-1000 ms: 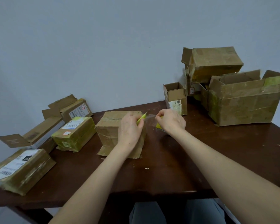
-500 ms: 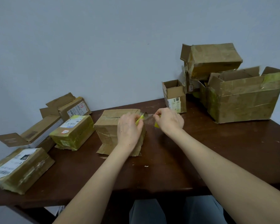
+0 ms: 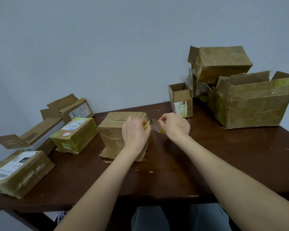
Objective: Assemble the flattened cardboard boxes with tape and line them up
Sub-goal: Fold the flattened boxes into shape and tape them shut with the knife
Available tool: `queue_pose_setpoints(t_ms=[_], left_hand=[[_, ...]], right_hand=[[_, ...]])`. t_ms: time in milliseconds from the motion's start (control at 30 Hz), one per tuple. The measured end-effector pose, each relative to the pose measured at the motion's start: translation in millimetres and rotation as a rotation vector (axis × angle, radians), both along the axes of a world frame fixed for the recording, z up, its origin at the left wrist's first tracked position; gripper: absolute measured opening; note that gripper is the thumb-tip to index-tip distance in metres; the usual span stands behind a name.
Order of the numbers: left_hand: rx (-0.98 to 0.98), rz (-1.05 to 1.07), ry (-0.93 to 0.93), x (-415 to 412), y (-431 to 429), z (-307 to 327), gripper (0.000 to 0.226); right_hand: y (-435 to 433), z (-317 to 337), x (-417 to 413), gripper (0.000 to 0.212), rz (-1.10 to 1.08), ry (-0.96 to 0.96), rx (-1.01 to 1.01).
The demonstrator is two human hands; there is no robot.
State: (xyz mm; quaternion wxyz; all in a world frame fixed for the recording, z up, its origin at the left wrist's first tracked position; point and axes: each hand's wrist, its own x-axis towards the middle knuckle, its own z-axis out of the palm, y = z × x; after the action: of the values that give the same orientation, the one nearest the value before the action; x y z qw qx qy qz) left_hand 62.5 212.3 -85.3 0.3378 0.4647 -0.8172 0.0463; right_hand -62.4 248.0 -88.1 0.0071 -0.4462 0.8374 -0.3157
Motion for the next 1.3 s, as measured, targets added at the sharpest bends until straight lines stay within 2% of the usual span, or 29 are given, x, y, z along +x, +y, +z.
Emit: queue_pose_setpoints(t_ms=[200,433,600,867,1167,1300], left_hand=[[0.007,-0.069,0.051,7,-1,0,0.017],[0.011,-0.062,-0.03,2,0,5,0.013],[0.064,-0.087,0.025,9,-3,7,0.014],[-0.012,-0.08,0.01,14,7,4,0.013],[-0.031,-0.029,-0.092,8,3,4,0.015],[-0.079,0.004,-0.228,17,-10,-6,0.016]], right_hand=[[4,3,-8,0.018,0.003,-0.095,-0.031],[6,3,-9,0.02,0.036,-0.153,-0.052],[9,2,-14,0.021,0.057,-0.215,-0.103],[12,3,-12,0.02,0.047,-0.19,-0.112],[11,3,-4,0.019,0.059,-0.159,-0.08],[20,4,-19,0.017,0.005,-0.271,-0.132]])
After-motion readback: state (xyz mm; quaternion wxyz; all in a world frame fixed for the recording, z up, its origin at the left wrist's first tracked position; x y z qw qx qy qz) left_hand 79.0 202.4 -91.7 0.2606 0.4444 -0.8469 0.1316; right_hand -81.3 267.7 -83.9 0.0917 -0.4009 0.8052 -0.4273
